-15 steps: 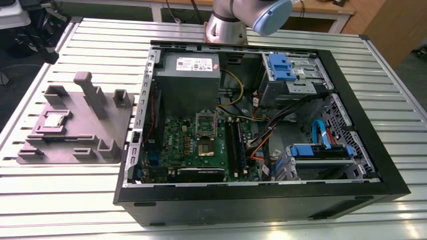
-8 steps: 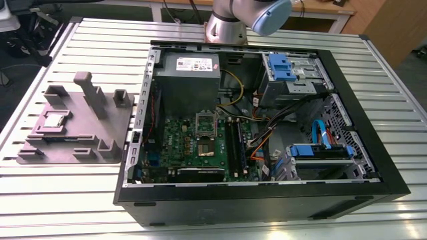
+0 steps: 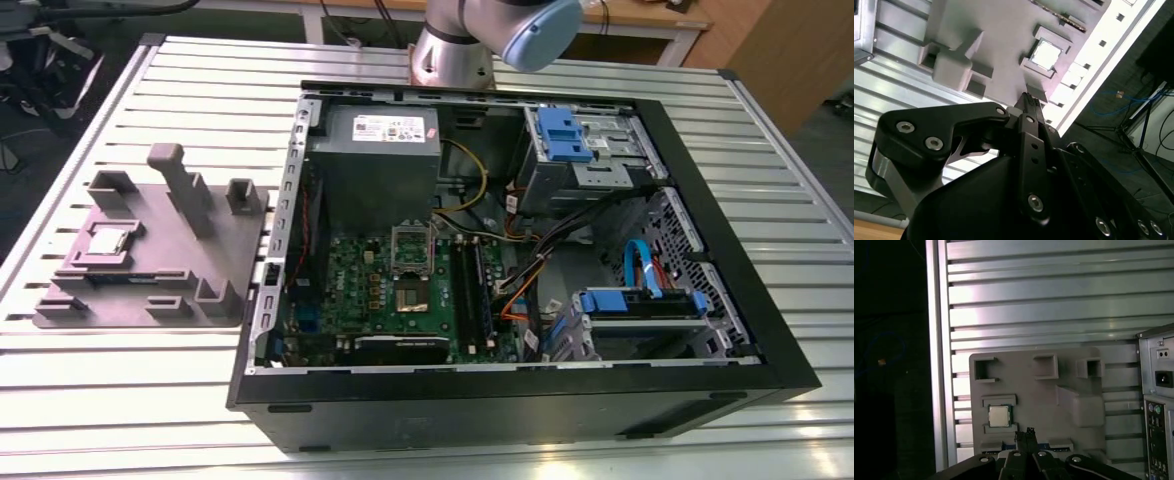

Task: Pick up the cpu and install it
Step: 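Reach for the cpu, then pick up the cpu and move it towards the insertion slot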

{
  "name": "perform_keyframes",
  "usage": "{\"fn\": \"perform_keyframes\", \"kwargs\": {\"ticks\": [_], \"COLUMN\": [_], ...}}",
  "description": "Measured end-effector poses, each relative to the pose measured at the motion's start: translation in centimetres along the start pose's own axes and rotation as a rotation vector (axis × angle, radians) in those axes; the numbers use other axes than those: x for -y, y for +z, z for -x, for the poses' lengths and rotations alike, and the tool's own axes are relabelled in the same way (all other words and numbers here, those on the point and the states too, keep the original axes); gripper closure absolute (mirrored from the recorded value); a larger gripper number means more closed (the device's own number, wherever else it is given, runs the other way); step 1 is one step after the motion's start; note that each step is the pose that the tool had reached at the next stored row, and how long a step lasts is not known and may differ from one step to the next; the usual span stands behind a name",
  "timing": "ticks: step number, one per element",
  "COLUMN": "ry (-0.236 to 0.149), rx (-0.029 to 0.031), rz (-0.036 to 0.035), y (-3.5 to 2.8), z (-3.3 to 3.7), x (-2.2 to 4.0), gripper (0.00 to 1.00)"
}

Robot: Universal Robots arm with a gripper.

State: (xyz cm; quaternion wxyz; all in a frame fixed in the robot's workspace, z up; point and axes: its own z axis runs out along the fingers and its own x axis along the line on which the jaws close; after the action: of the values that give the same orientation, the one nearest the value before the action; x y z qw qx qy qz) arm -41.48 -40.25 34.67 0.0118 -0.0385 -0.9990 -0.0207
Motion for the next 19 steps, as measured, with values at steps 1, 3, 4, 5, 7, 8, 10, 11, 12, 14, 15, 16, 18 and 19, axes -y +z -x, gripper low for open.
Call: {"fn": "perform_keyframes", "kwargs": {"ticks": [1,3,4,5,7,8,10,11,12,14,15,16,18,19], "ry": [0.0,0.0,0.0,-0.001,-0.008,-0.014,-0.019,-0.02,-0.02,-0.02,-0.02,-0.02,-0.02,-0.02], "rx": [0.0001,0.0001,0.0,-0.0001,-0.0004,-0.0007,-0.0008,-0.0008,-0.0008,-0.0009,-0.0008,-0.0008,-0.0008,-0.0009], "rz": [0.0001,0.0001,0.0001,0.0,-0.0002,-0.0004,-0.0004,-0.0004,-0.0004,-0.0005,-0.0005,-0.0005,-0.0005,-0.0005], "y": [0.07,0.23,0.3,0.39,0.55,0.61,0.68,0.69,0.69,0.68,0.68,0.68,0.68,0.68], "z": [-0.27,-1.03,-1.35,-1.63,-1.97,-2.11,-2.4,-2.41,-2.41,-2.42,-2.42,-2.42,-2.42,-2.42], "x": [0.02,0.09,0.12,0.14,0.18,0.19,0.21,0.22,0.22,0.22,0.21,0.22,0.22,0.22], "gripper": [0.9,0.9,0.9,0.9,0.9,0.9,0.9,0.9,0.9,0.9,0.9,0.9,0.9,0.9]}}
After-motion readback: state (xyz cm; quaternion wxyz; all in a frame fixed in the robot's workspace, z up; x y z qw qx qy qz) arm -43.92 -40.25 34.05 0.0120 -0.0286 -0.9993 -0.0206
